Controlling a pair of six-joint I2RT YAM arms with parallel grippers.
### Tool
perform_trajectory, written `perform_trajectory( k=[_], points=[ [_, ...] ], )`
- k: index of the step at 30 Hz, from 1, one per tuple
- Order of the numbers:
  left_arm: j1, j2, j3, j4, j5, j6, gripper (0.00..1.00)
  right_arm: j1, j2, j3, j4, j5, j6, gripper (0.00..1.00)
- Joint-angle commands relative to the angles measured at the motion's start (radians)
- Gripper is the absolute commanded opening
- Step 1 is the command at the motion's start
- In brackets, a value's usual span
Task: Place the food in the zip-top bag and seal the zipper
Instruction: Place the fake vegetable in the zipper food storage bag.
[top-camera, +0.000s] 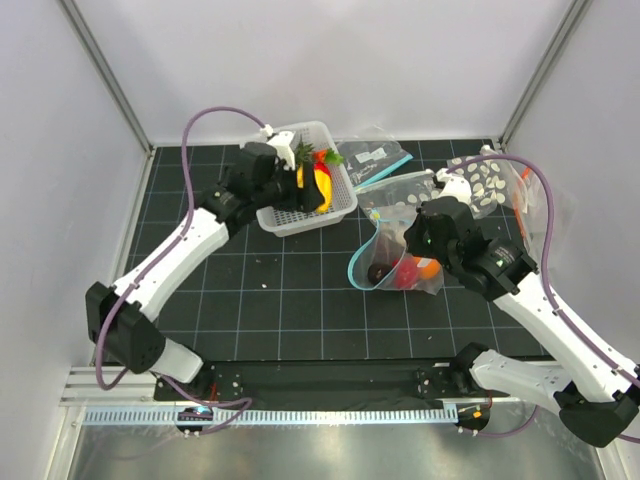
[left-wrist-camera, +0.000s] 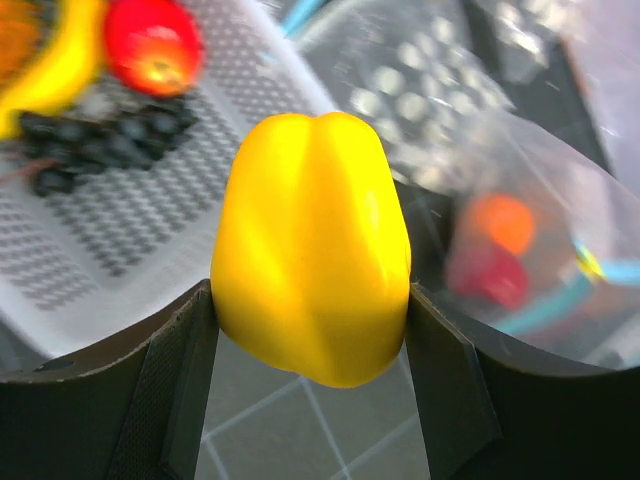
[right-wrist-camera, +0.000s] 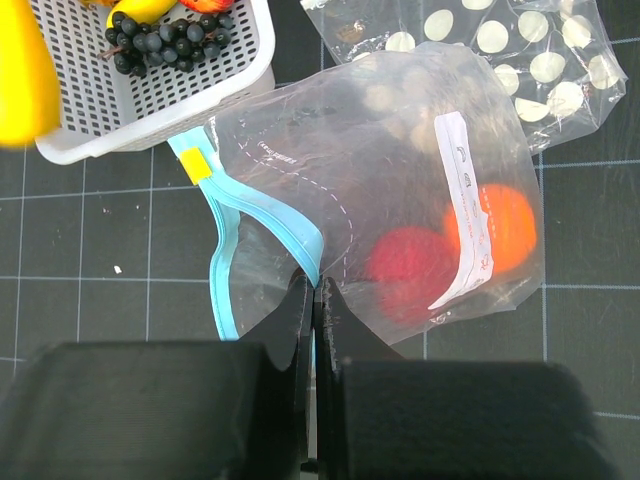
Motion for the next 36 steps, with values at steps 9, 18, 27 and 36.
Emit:
perform_trajectory(
  k=[9, 18, 27, 36],
  points=[
    [-0.328, -0.256, -0.225, 0.226, 0.024, -0.102, 0.37, 0.000, 0.002, 0.049, 0.018, 0.030, -0.017, 0.01],
    [-0.431, -0.101, -0.161, 0.159, 0.047, -0.076, 0.36, 0.000, 0.001, 0.066, 0.012, 0.011, -0.025, 0.01],
    [-0.436, 0.086, -0.009, 0.122, 0.069, -0.042, 0.35, 0.002, -0.013, 0.057, -0.005, 0.013, -0.028, 0.01],
    [-0.450, 0.187, 0.056, 0.171, 0.009, -0.051, 0.71, 0.000, -0.027, 0.020, 0.032, -0.006, -0.009, 0.01]
  ],
)
